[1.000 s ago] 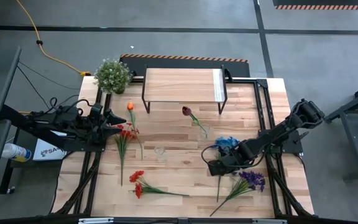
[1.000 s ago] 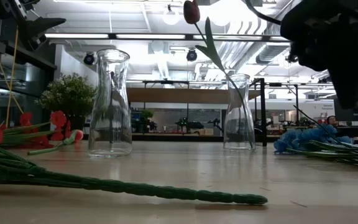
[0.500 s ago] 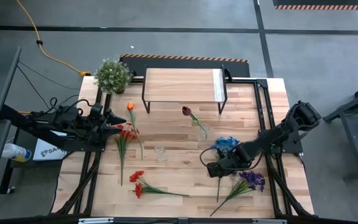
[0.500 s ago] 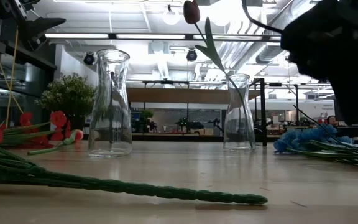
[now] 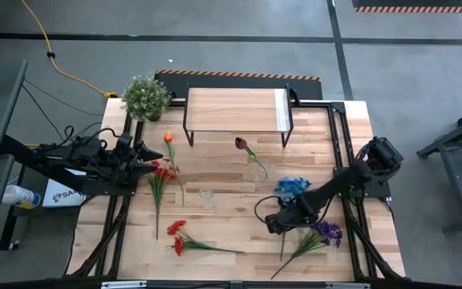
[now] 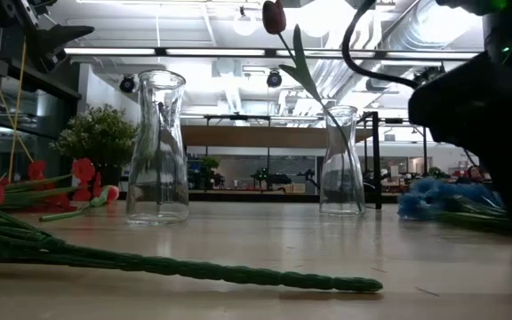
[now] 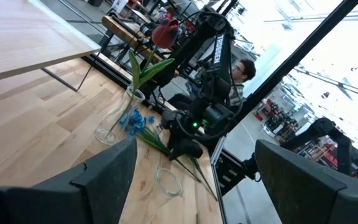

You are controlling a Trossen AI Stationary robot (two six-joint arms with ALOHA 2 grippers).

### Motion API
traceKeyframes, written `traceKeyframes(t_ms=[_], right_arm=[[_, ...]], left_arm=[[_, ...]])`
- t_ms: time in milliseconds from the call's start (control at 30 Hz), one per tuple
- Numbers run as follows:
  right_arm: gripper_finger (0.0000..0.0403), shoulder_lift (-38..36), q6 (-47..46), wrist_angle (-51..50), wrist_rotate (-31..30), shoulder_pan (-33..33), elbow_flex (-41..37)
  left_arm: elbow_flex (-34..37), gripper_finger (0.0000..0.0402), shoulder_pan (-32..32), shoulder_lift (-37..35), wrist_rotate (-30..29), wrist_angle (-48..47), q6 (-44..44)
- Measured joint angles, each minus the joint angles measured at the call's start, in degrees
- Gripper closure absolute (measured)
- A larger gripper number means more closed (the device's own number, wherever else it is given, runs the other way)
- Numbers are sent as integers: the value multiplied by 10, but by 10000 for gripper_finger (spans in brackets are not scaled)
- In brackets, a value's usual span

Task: Pick and place flowers into a vace then onto a shelf
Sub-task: Put the blue flower into the right transparent vase

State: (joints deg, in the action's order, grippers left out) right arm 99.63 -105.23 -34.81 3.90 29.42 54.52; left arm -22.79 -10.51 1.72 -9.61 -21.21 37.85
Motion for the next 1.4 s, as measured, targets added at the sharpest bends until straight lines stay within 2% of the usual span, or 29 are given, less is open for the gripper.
traceKeyframes(t_ms=[500,633,1000,1067,1233,1400], right_arm=[[215,8,-8,-3,15,6,0],[245,8,-8,-6,16,6,0],[385,9,-5,-5,19,6,-1],[392,9,-6,-5,19,6,-1],[375,9,-16,-2,21,6,-1],[393,9,-14,7,19,6,-2]], left_arm=[[0,43,0,0,-1,0,0],[0,43,0,0,-1,0,0],[0,43,0,0,-1,0,0],[0,43,0,0,-1,0,0],[0,43,0,0,-1,0,0],[0,43,0,0,-1,0,0]])
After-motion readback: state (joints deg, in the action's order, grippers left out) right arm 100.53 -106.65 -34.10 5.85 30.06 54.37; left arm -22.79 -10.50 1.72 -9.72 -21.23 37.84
